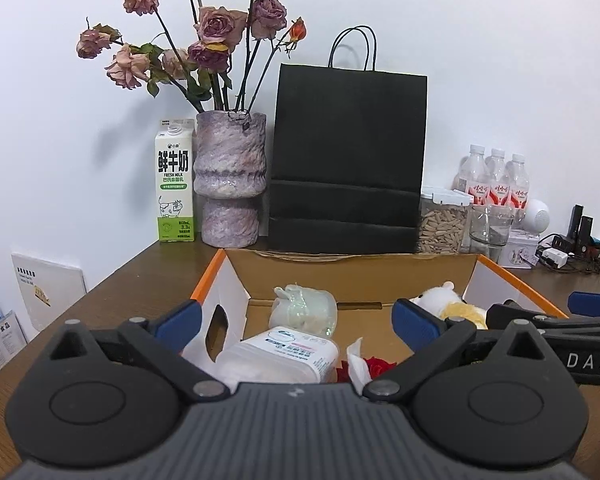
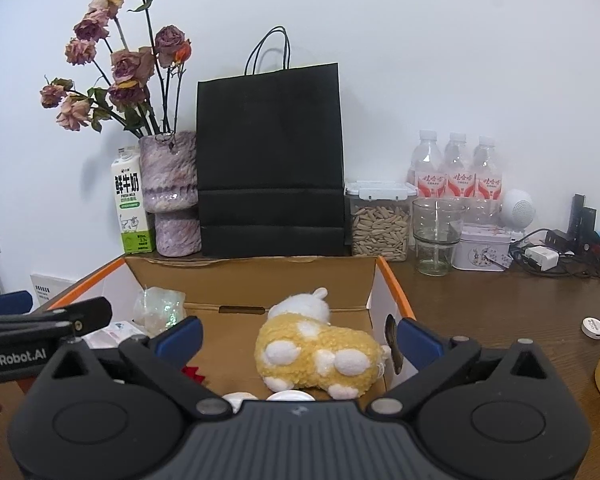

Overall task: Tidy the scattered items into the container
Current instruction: 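Carry the tissue and bottle cap into the box and open both grippers, then withdraw both tools toward the dark blue pouch and white caps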

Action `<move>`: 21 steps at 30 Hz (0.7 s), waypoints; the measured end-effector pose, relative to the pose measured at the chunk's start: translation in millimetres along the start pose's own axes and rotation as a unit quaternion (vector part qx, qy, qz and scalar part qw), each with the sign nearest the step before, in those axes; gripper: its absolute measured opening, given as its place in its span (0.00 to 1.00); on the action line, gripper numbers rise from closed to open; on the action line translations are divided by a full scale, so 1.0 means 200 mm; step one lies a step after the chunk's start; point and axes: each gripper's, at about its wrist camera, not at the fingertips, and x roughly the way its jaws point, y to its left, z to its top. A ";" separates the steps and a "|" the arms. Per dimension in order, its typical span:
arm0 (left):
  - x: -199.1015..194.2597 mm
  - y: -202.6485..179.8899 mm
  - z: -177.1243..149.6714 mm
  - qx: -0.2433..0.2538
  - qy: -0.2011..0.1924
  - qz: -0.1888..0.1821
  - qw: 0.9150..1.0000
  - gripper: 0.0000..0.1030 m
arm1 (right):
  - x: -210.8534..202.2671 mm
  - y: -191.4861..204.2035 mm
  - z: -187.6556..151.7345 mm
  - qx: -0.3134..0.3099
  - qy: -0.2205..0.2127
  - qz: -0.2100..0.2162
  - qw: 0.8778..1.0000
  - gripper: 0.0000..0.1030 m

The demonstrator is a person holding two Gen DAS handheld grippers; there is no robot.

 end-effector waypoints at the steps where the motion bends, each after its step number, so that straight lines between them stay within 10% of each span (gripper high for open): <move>1: 0.00 0.00 0.00 -0.001 -0.001 -0.001 1.000 1.00 | 0.00 0.00 0.00 0.000 0.000 0.000 1.000 1.00; 21: -0.08 0.04 -0.03 0.003 -0.015 0.003 1.000 1.00 | -0.07 0.01 0.00 -0.010 0.001 -0.006 1.000 1.00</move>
